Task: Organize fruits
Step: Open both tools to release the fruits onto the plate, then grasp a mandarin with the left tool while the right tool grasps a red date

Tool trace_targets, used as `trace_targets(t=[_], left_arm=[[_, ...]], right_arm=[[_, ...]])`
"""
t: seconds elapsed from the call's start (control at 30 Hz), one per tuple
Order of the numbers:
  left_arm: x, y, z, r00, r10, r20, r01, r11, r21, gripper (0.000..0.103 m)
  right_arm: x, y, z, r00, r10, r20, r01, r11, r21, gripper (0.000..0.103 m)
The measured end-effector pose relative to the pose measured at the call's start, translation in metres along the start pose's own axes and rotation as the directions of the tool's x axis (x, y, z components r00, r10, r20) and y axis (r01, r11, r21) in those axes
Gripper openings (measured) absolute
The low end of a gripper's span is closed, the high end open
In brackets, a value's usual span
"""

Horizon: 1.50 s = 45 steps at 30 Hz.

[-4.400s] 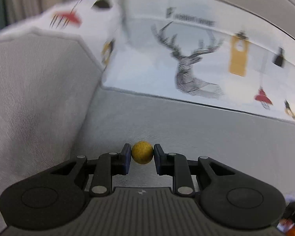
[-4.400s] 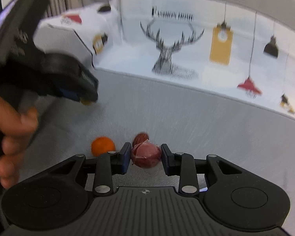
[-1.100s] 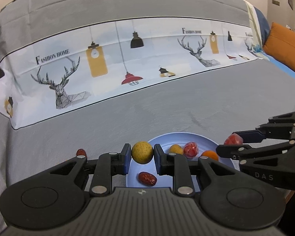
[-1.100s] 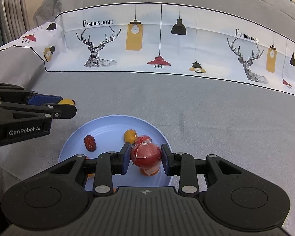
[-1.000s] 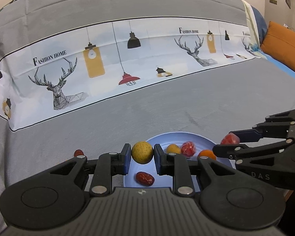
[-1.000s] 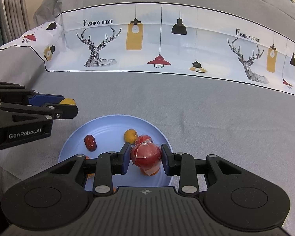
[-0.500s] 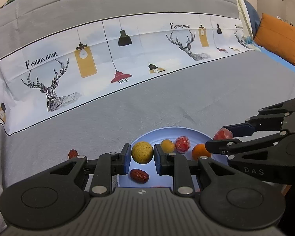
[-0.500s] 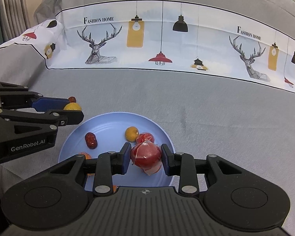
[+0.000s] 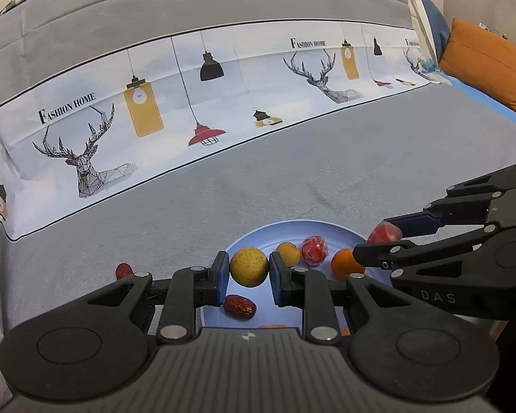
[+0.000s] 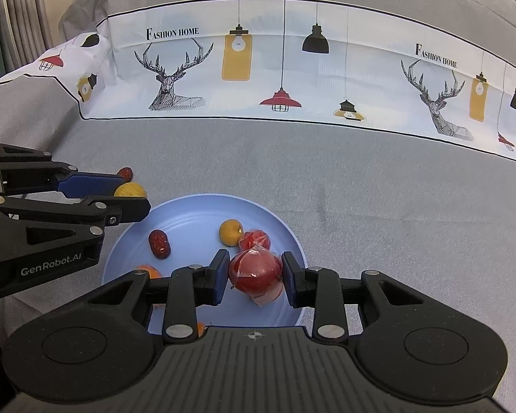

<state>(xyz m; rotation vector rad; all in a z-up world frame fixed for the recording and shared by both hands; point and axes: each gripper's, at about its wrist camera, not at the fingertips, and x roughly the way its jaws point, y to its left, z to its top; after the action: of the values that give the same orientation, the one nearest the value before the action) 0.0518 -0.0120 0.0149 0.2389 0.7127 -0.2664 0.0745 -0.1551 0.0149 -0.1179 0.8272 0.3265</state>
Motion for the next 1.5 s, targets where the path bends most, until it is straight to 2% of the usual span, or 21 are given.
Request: trace_targets(t=[0.07, 0.2, 0.37, 1.0, 1.5], left_arm=[[0.0, 0.0, 0.0, 1.0, -0.003, 0.001, 0.003, 1.0, 0.001, 0.028], [0.0, 0.0, 0.001, 1.0, -0.005, 0.002, 0.005, 1.0, 0.002, 0.038], [0.0, -0.001, 0.001, 1.0, -0.003, 0.001, 0.003, 1.0, 0.003, 0.038], [0.0, 0.0, 0.002, 1.0, 0.003, -0.004, -0.003, 1.0, 0.002, 0.038], [0.006, 0.018, 0.004, 0.999, 0.04, -0.032, -0.043, 0.995, -0.087, 0.038]], right_arm=[[0.001, 0.0, -0.001, 1.0, 0.002, -0.003, -0.002, 1.0, 0.003, 0.035], [0.001, 0.001, -0.002, 1.0, 0.002, -0.011, -0.002, 1.0, 0.004, 0.035], [0.002, 0.0, -0.001, 1.0, -0.002, -0.009, 0.002, 1.0, 0.008, 0.047], [0.001, -0.001, 0.0, 1.0, -0.006, -0.003, 0.006, 1.0, 0.009, 0.048], [0.0, 0.003, 0.002, 1.0, -0.008, 0.019, 0.007, 1.0, 0.017, 0.048]])
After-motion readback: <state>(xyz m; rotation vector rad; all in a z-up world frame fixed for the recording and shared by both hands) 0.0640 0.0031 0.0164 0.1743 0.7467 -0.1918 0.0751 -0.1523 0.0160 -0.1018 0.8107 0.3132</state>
